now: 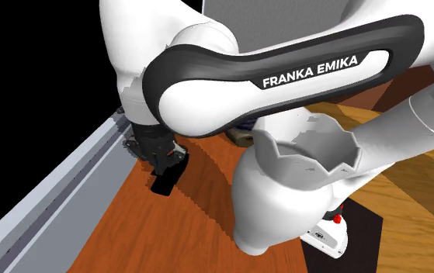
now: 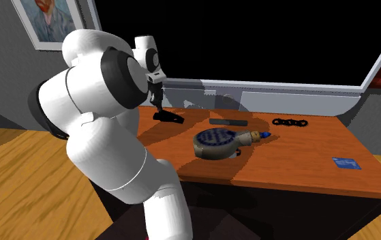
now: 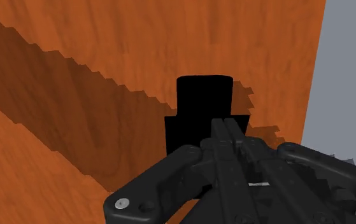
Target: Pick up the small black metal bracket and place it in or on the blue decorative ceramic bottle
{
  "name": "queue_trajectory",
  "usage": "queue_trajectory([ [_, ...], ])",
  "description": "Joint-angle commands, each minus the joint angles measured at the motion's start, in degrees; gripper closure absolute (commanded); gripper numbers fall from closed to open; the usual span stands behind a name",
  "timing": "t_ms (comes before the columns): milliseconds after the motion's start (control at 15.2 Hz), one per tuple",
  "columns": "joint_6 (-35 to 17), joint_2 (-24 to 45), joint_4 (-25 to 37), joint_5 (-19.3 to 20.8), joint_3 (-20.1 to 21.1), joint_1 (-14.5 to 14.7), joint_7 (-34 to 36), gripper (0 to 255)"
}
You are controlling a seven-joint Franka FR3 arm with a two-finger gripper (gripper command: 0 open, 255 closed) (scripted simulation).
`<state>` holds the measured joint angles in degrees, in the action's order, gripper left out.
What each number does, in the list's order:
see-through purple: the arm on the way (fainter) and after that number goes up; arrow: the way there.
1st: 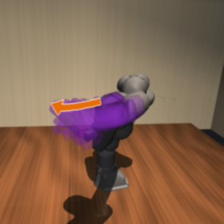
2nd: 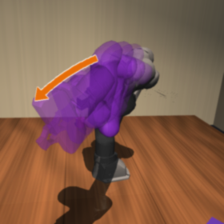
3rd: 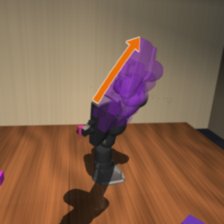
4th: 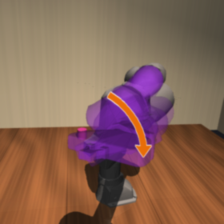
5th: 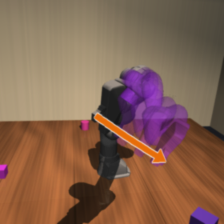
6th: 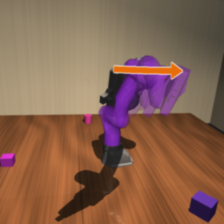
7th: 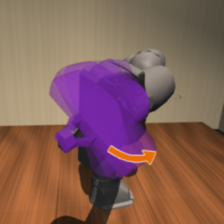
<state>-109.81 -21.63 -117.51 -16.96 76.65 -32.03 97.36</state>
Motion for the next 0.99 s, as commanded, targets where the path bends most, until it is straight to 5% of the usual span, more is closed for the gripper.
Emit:
queue_trajectory([
  [0, 1.5, -0.2, 1.1, 0.1, -0.8, 0.4, 0.0, 255],
  [66, 0.8, 0.0, 0.6, 0.1, -0.4, 0.1, 0.0, 255],
  [132, 0.8, 0.0, 0.6, 0.1, -0.4, 0.1, 0.0, 0],
  [264, -1.3, -0.2, -1.9, -3.3, -3.0, 4.8, -1.8, 0],
  [924, -6.6, -0.9, -5.7, -5.5, 2.8, 0.1, -3.2, 0],
])
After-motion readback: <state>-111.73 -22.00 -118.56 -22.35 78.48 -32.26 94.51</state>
